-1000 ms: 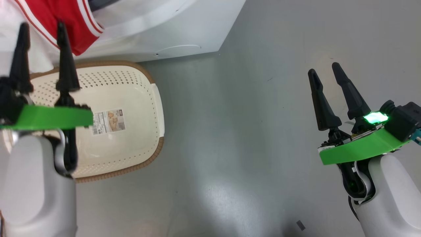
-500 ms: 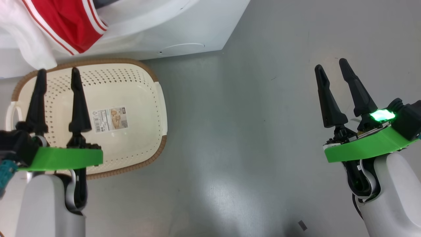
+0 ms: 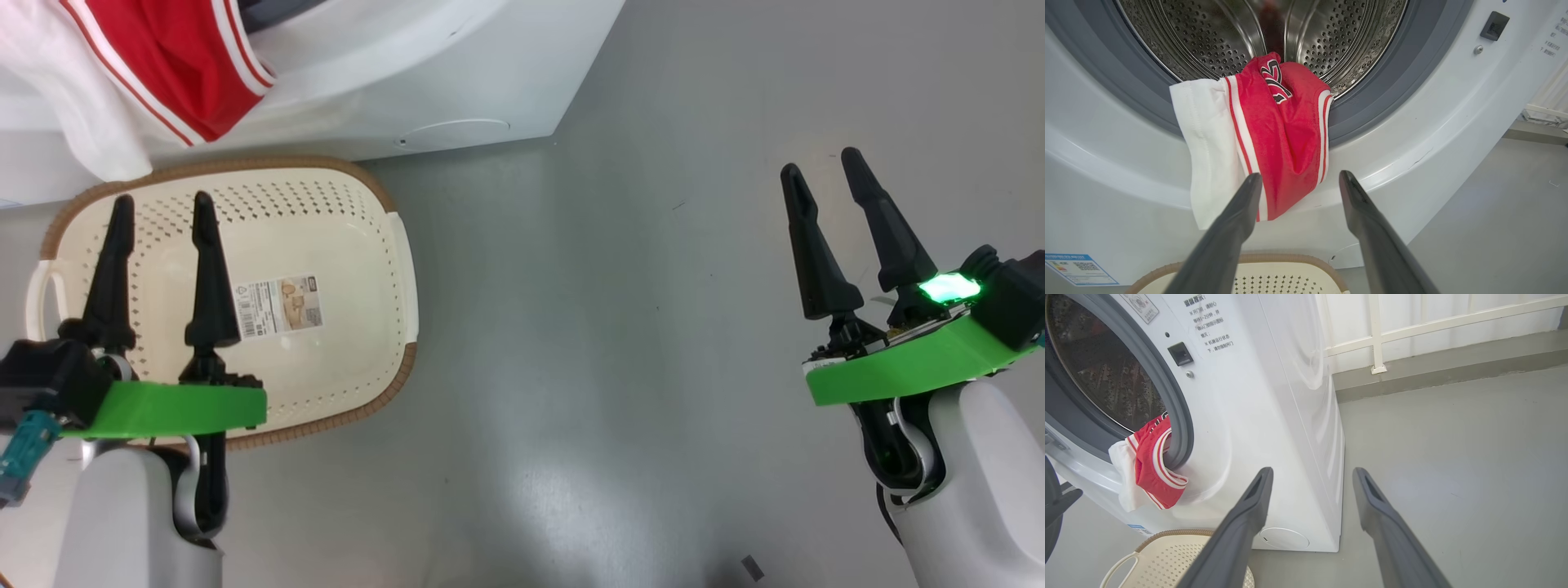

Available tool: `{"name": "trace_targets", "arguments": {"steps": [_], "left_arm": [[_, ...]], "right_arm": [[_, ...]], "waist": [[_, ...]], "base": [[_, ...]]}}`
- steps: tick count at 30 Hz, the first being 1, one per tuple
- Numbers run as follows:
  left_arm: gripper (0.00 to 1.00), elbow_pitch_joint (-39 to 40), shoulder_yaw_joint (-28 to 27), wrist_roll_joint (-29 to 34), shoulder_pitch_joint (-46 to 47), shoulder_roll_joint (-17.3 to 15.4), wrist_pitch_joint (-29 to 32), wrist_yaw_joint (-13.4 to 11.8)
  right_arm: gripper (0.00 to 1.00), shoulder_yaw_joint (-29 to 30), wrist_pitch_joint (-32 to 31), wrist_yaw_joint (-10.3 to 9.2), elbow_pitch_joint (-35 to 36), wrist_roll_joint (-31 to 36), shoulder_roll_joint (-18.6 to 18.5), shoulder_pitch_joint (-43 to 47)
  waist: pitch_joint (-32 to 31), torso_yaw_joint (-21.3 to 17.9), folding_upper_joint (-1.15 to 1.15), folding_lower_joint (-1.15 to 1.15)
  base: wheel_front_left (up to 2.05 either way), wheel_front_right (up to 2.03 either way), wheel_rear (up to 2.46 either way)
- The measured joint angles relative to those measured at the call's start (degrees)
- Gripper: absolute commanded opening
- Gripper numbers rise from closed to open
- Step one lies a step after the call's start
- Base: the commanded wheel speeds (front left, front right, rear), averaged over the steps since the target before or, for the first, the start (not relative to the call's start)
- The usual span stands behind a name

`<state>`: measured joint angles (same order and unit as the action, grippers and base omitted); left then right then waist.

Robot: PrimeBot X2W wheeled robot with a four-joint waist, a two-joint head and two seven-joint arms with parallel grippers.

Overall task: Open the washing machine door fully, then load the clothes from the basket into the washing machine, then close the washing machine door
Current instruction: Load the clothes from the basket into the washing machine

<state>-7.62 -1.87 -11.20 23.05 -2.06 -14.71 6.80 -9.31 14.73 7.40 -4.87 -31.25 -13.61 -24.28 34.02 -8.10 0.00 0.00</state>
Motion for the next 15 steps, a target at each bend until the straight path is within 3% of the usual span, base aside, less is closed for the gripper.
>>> {"name": "trace_targets", "arguments": {"steps": [7, 15], "left_arm": [[1.0, -2.55, -0.01, 0.0, -0.16, 0.08, 0.0, 0.01], [1.0, -11.52, 0.01, -0.11, 3.39, 0.04, 0.0, 0.04]], "right_arm": [[1.0, -0.41, 0.0, 0.0, -0.27, 0.0, 0.01, 1.07], [1.0, -0.62, 0.0, 0.0, -0.41, 0.0, 0.01, 1.06]], "waist": [[-0.41, -0.25, 0.0, 0.0], [-0.23, -0.34, 0.0, 0.0]], "base": [[0.0, 0.0, 0.0], [0.0, 0.0, 0.0]]}}
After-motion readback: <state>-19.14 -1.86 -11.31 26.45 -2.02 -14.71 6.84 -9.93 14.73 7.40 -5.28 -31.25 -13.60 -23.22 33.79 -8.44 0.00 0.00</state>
